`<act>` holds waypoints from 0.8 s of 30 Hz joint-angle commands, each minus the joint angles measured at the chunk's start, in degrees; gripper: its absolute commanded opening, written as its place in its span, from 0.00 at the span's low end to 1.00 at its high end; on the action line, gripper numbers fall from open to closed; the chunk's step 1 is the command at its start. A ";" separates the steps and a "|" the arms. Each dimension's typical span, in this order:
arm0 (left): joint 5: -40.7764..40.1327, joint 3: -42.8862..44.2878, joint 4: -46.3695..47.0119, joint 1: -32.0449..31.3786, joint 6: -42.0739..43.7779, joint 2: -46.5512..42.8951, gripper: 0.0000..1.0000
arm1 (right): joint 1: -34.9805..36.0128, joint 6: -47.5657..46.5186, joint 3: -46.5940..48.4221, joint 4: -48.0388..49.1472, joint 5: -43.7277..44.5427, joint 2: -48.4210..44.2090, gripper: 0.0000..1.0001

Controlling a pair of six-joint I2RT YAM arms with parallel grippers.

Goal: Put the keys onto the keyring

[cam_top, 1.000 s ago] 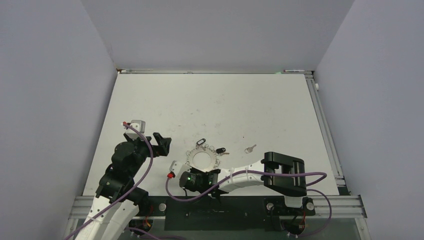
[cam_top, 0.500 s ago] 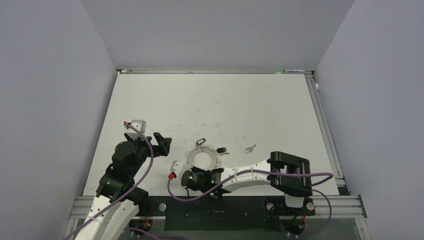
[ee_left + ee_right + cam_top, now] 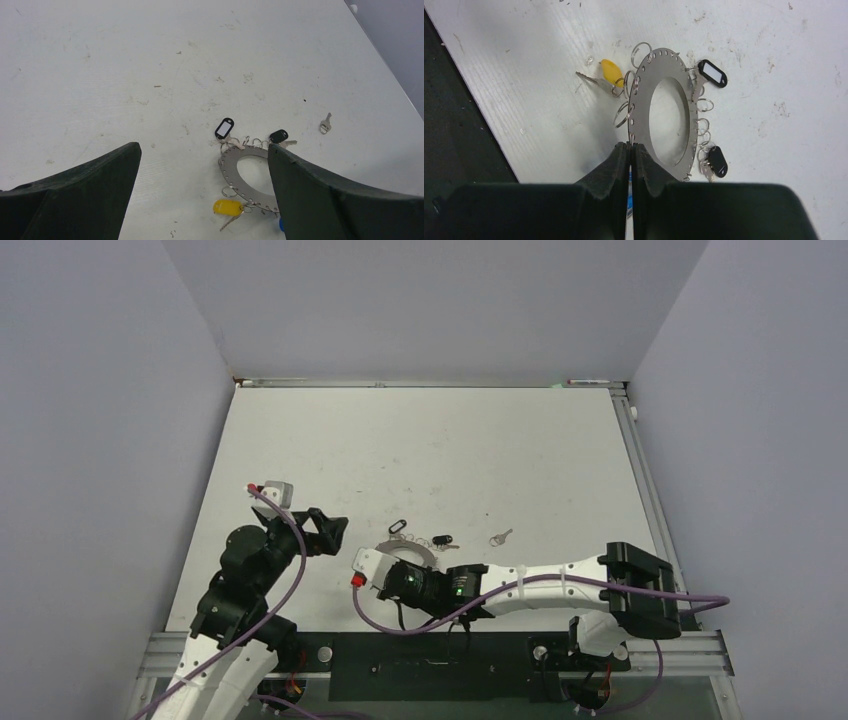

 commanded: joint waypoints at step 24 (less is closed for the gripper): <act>44.69 -6.38 29.64 -5.45 -0.73 -14.61 0.81 | -1.23 -4.88 3.21 -9.37 -10.25 -24.96 0.05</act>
